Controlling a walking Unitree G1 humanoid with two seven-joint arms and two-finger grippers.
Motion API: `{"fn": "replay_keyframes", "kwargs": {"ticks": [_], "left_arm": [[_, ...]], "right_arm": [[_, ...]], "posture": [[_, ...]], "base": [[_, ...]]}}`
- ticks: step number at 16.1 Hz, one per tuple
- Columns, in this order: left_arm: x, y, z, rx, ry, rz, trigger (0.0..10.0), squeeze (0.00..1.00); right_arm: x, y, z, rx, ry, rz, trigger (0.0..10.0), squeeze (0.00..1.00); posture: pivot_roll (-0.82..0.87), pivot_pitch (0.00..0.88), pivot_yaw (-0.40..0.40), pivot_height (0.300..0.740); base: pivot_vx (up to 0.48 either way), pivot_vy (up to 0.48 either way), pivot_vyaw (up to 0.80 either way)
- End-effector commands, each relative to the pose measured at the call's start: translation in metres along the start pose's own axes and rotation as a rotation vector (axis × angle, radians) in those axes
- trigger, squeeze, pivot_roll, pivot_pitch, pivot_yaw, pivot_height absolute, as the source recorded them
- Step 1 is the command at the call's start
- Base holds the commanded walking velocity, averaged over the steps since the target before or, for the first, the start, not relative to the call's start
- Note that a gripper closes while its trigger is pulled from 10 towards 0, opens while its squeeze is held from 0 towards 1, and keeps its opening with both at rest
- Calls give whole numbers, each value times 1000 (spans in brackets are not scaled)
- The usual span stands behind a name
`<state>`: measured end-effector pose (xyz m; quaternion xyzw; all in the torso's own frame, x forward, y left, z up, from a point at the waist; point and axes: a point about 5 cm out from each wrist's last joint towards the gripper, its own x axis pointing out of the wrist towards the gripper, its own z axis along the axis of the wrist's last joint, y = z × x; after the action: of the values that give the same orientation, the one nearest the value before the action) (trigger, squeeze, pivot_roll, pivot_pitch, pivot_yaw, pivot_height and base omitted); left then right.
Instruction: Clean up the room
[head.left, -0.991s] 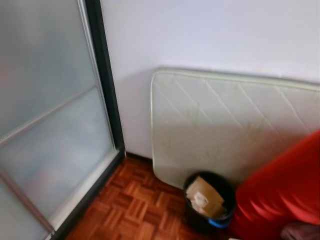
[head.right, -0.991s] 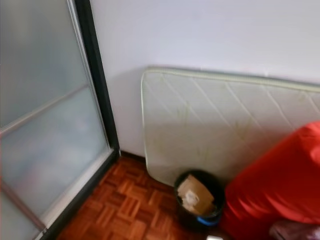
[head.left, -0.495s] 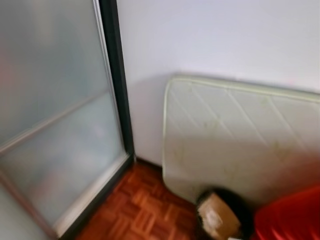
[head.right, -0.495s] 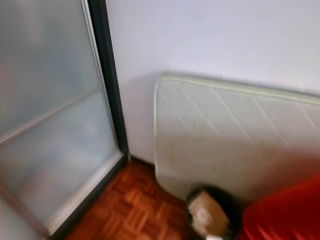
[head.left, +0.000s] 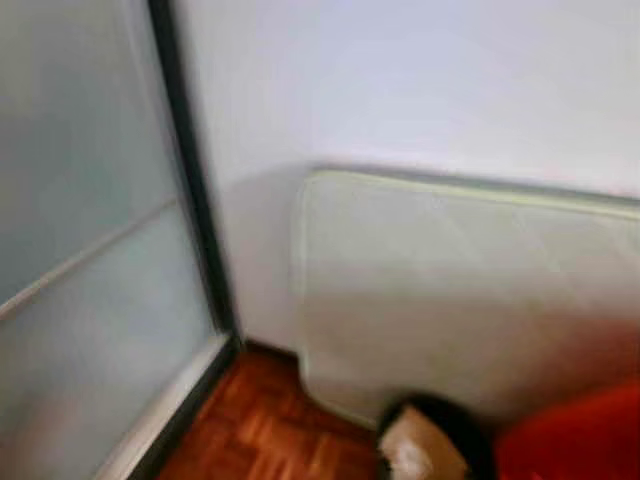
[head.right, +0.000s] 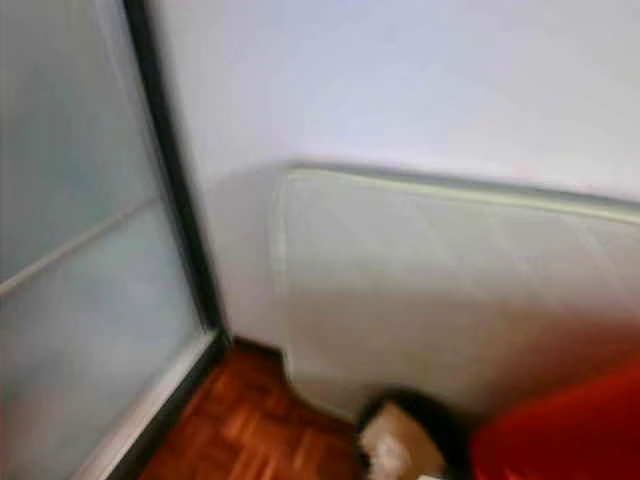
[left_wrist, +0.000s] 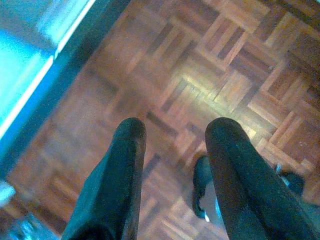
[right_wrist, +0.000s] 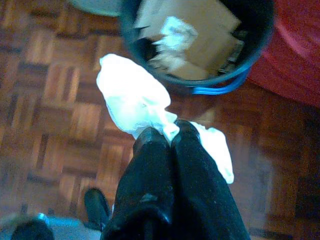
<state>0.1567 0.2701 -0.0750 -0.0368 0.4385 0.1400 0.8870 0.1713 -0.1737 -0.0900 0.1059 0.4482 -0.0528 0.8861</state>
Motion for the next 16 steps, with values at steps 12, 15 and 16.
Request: {"fn": "replay_keyframes", "kwargs": {"ticks": [12, 15, 16], "left_arm": [[3, -10, 8, 10, -20, -24, 10000, 0], [3, -10, 11, 20, -24, -28, 10000, 0], [4, -11, 12, 24, -26, -31, 10000, 0]], "right_arm": [[-1, -8, 7, -8, -51, 6, 10000, 0], [-1, -3, 11, -28, -85, 72, 10000, 0], [-1, -2, 13, -47, -92, 102, 10000, 0]], "posture": [[-22, 0, 34, 717], [-34, 0, 40, 717], [-37, 0, 43, 717]], "base": [[311, 0, -231], [311, 0, 0], [311, 0, 0]]}}
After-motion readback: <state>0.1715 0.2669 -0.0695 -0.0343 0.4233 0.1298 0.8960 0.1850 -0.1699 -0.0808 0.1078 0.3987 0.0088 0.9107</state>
